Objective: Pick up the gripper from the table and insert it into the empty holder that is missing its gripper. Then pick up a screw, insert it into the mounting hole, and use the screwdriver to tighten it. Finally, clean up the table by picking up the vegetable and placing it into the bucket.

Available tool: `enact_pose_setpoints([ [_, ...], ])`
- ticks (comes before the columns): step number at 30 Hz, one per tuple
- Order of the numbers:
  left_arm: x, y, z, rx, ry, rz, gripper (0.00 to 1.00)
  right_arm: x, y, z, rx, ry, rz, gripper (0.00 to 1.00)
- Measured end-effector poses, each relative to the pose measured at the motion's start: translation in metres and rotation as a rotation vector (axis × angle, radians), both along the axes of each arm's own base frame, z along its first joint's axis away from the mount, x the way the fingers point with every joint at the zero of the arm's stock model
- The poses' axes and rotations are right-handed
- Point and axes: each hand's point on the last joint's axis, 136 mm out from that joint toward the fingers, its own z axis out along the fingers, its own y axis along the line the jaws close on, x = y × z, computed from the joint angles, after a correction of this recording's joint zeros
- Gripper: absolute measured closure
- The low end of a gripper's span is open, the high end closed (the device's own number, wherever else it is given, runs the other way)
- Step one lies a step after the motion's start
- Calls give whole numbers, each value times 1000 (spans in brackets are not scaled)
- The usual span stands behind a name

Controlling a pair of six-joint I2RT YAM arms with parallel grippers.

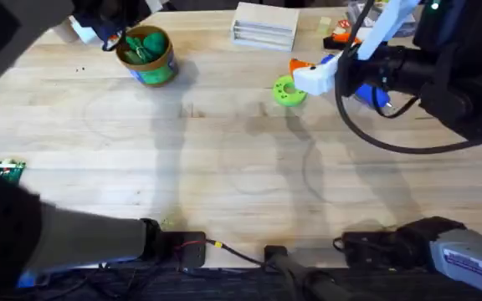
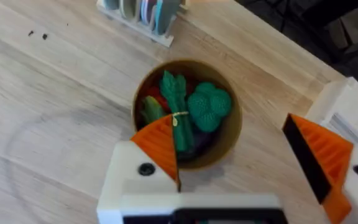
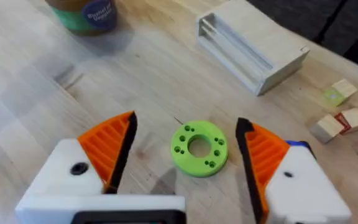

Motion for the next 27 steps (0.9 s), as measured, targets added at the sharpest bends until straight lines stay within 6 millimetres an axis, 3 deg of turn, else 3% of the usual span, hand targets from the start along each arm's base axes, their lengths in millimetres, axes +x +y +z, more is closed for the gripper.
enact_pose_setpoints([
  [3,-13,-9,22,48,-20,-65,21,-1,0,-2,-2,7,0,10],
  [5,-26,-15,35,80,-19,-109,103,-1,0,-2,-2,7,0,10],
  [8,-49,-22,48,111,-3,-158,392,-1,0,-2,-1,15,-1,10],
  [12,-84,-29,63,135,24,-203,955,-2,-1,2,10,50,-12,10],
  [14,-102,-32,72,148,26,-225,994,-2,0,12,12,65,-16,10],
  [15,-125,-38,87,187,5,-285,994,-1,-2,28,9,87,-25,10],
  [17,-140,-43,100,216,-26,-336,983,-4,-5,33,-8,122,-45,9],
  [23,-172,-49,137,266,-156,-387,67,-18,-22,38,-81,237,-113,10],
  [27,-186,-48,152,283,-215,-387,9,-30,-28,37,-113,306,-129,10],
])
